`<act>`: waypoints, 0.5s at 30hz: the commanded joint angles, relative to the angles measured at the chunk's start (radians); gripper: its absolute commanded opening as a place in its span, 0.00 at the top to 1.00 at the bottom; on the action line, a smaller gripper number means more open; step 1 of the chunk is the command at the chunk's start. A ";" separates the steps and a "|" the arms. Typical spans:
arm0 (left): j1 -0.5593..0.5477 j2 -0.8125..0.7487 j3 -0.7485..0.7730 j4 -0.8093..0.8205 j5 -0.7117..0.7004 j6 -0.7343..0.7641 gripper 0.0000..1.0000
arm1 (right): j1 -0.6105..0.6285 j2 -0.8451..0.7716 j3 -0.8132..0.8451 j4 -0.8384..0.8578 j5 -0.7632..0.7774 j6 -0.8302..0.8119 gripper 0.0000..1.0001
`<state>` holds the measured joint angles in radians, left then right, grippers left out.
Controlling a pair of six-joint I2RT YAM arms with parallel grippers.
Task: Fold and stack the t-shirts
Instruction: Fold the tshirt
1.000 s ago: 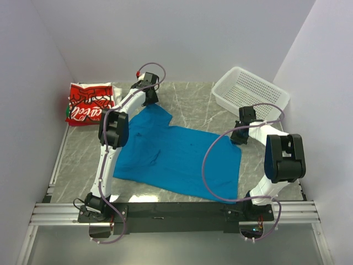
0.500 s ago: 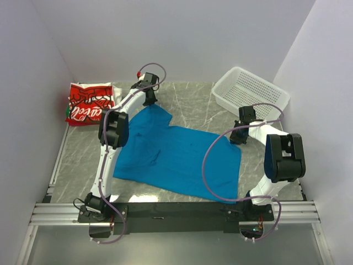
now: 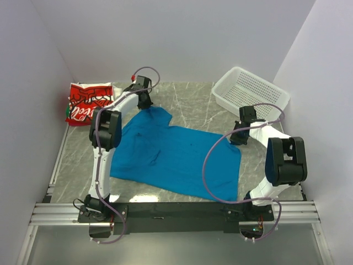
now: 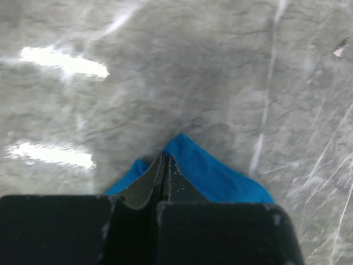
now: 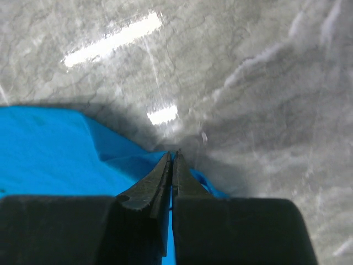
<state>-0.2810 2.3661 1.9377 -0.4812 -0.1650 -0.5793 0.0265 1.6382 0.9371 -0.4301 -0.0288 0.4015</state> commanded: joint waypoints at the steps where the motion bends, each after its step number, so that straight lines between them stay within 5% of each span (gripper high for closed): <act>1: 0.031 -0.100 -0.042 0.059 0.074 -0.010 1.00 | 0.010 -0.084 0.035 -0.052 0.020 -0.009 1.00; 15: 0.049 -0.409 -0.414 0.153 0.058 0.024 1.00 | 0.047 -0.256 -0.060 -0.159 0.058 0.006 1.00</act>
<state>-0.2321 2.0541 1.5856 -0.3763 -0.1028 -0.5789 0.0547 1.4319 0.8978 -0.5396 -0.0025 0.4026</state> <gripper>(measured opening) 0.012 0.038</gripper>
